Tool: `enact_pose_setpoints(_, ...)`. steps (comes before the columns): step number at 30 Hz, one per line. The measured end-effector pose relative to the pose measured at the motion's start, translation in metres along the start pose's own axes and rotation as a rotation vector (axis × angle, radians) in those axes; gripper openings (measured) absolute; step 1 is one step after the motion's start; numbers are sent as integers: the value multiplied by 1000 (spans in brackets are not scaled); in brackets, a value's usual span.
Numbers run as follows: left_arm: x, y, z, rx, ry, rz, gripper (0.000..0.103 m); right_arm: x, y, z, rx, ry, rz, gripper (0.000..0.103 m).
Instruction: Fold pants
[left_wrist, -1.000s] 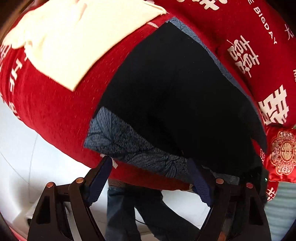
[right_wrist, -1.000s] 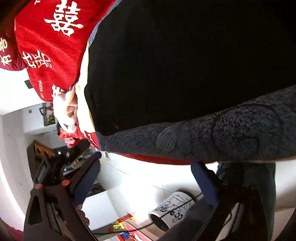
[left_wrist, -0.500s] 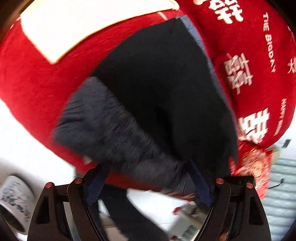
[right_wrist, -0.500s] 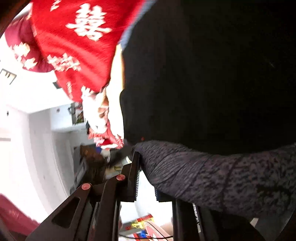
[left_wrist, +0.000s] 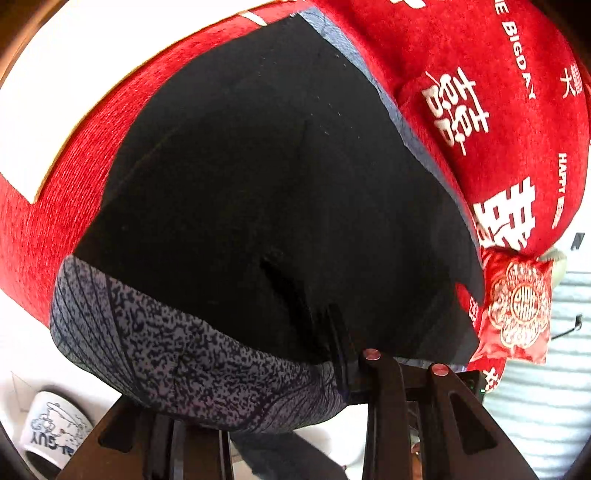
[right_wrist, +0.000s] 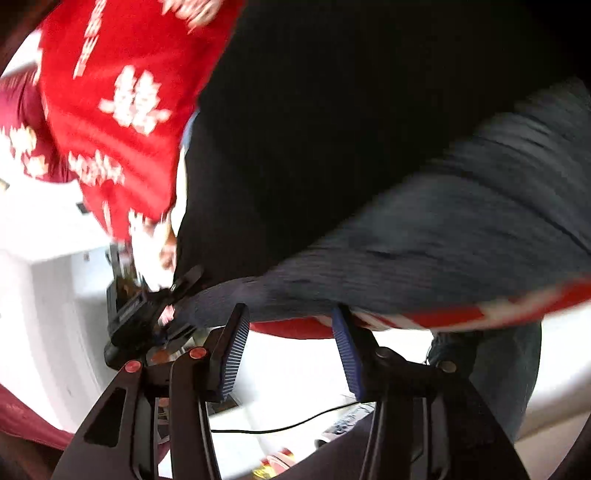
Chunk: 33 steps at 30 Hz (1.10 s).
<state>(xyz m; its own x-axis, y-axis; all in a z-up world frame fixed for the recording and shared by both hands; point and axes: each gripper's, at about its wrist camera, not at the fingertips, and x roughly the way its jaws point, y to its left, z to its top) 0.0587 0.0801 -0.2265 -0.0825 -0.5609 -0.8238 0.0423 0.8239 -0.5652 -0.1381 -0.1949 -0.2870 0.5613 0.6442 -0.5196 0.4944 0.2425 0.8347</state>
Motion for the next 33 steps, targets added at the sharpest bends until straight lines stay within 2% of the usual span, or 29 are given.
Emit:
enact_pose_setpoints(4, -2, -2, 1, 42, 33, 11, 33, -5, -25, -7, 132, -72, 71, 51)
enact_pose_setpoints(9, 0, -1, 2, 60, 57, 28, 33, -6, -41, -7, 276, -206, 208, 48)
enact_pose_setpoints(10, 1, -1, 3, 59, 60, 36, 33, -6, -44, -7, 321, -234, 235, 42)
enact_pose_setpoints(11, 1, -2, 3, 56, 61, 42, 33, -8, -44, -7, 353, -253, 246, 18)
enact_pose_setpoints(12, -1, -4, 3, 58, 57, 43, 33, -12, -42, -6, 363, -269, 247, 7)
enact_pose_setpoints(14, -8, -12, 5, 79, 41, 45, 33, -29, -30, -3, 301, -262, 198, 7)
enact_pose_setpoints(18, -28, -36, 16, 101, 4, 37, 33, -54, 23, 19, 150, -232, 152, 7)
enact_pose_setpoints(21, -44, -64, 39, 106, -49, 8, 33, -69, 60, 53, 45, -182, 114, 7)
enact_pose_setpoints(26, -50, -110, 94, 148, -141, 1, 33, -74, 106, 138, -41, -114, 80, 10)
enact_pose_setpoints(29, -34, -126, 136, 166, -194, 43, 33, -59, 123, 199, -64, -51, 40, 11)
enact_pose_setpoints(33, 11, -130, 191, 172, -230, 182, 34, -22, 136, 276, -128, 38, -36, 11)
